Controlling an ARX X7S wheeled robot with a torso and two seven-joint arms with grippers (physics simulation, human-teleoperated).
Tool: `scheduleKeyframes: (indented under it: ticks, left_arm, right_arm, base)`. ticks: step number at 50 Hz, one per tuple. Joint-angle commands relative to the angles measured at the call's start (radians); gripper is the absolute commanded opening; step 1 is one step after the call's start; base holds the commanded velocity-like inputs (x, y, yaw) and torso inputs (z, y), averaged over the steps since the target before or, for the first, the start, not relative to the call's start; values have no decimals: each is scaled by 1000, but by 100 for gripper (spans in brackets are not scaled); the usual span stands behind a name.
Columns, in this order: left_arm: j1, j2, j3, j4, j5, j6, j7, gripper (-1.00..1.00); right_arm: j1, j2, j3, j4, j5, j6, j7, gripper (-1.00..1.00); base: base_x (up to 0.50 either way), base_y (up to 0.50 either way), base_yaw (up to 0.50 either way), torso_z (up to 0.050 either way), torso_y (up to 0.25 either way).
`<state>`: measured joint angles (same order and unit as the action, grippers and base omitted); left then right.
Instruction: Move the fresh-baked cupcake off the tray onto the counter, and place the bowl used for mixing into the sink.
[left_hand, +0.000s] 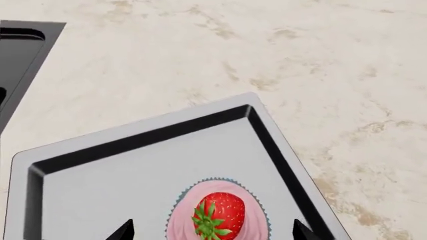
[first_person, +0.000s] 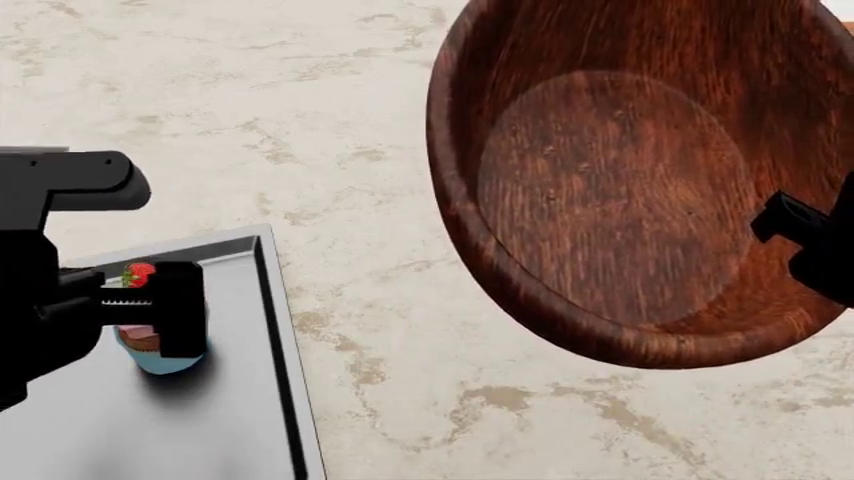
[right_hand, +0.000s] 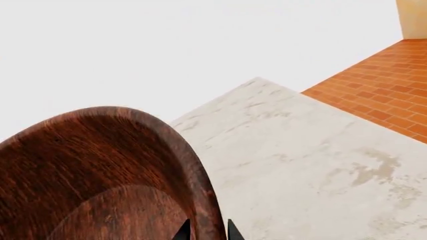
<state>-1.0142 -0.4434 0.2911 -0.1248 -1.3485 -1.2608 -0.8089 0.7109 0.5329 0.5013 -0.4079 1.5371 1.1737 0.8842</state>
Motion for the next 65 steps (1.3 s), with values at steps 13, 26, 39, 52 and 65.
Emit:
scheduleKeyframes:
  ticks: [13,26,39,52,65]
  left_arm:
    - [-39,14,100,-202,148,91,154,100]
    - [-39,30,128,-232,161,101,192,100]
    - [-58,-2,63,-104,102,89,108,-100]
    - [-382,73,73,-79,49,34,136,-100]
    - [-548,295,337,-498,341,279,511,-100]
  right_arm:
    - [10,-2,-16,-6,1,-16,-1,-100]
    - [6,4,-18,-6,7,-23,-1,-100]
    - [6,13,-18,-8,29,-26,14,-100]
    - [-20,33,22,-48,79,-35,36,-100]
    - [-90,76,125,-111,186,-53,93,-100]
  base:
    - [0,0,0,0,1]
    - [0,0,0,0,0]
    - [0,0,0,0,0]
    - [0,0,0,0,0]
    - [0,0,0,0,0]
